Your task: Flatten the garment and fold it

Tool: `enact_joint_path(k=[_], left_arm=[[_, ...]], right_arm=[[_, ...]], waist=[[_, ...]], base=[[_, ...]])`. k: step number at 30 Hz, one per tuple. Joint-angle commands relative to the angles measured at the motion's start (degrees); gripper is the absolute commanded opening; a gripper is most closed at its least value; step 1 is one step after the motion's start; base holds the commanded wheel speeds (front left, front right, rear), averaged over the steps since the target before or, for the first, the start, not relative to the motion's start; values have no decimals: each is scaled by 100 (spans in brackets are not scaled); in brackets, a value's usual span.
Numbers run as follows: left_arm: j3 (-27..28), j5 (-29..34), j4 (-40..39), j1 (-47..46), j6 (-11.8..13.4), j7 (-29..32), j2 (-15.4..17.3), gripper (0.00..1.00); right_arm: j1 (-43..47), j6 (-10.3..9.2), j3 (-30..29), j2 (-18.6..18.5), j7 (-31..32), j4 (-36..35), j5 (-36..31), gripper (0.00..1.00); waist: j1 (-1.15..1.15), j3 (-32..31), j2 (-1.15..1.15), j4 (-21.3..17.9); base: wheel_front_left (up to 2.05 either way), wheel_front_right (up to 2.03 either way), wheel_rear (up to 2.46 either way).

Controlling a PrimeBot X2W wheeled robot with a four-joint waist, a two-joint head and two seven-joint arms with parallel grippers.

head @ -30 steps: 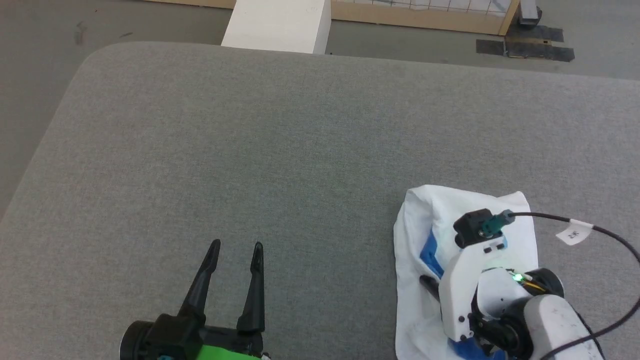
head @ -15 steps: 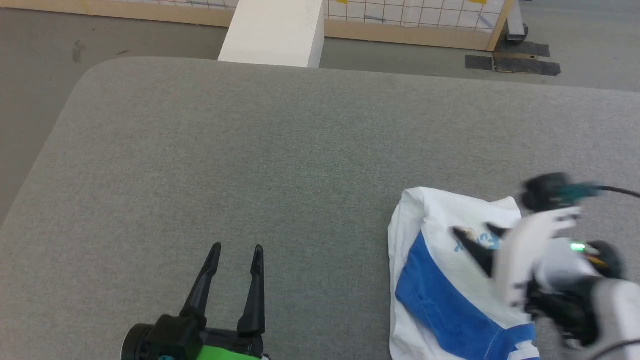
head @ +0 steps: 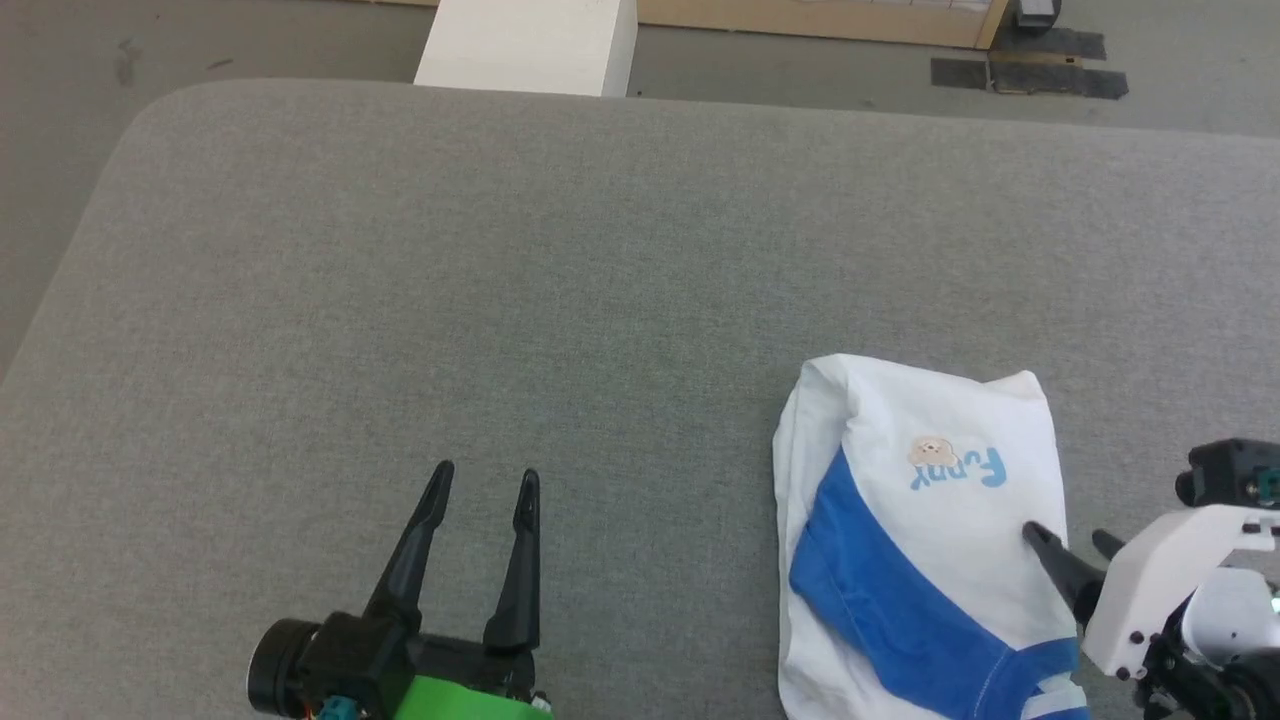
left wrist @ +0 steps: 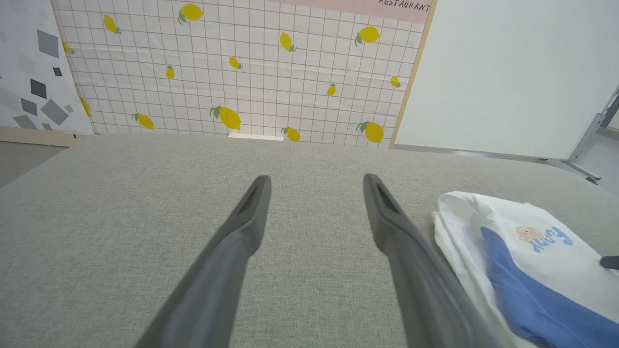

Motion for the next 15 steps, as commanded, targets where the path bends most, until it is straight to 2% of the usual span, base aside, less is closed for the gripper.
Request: enact_joint_path(k=[1,5,6,7,8,15], left_arm=[[2,21,-13,-112,-49,-22,11,100],[-17,65,1,-201,-82,-22,35,100],[-21,72,10,-214,-86,-22,41,100],[-25,77,19,-220,-90,-22,45,100],[-26,77,26,-219,-90,-22,46,100],[-15,87,51,-136,-67,-22,78,100]], right_arm=[[-31,-8,-41,33,-70,114,-40,100],[-161,-8,-70,75,-300,672,-26,100],[-195,-8,-32,81,-333,801,-12,86],[-223,-8,-9,84,-347,916,26,31],[-257,-8,7,87,-381,1009,77,0],[-481,-8,107,90,-590,1117,79,0]], waist=[[0,74,0,72],[0,149,0,202],[0,157,0,234],[0,158,0,261],[0,151,0,276],[0,-30,0,102]], base=[[0,0,0],[0,0,0],[0,0,0],[0,0,0],[0,0,0],[0,0,0]])
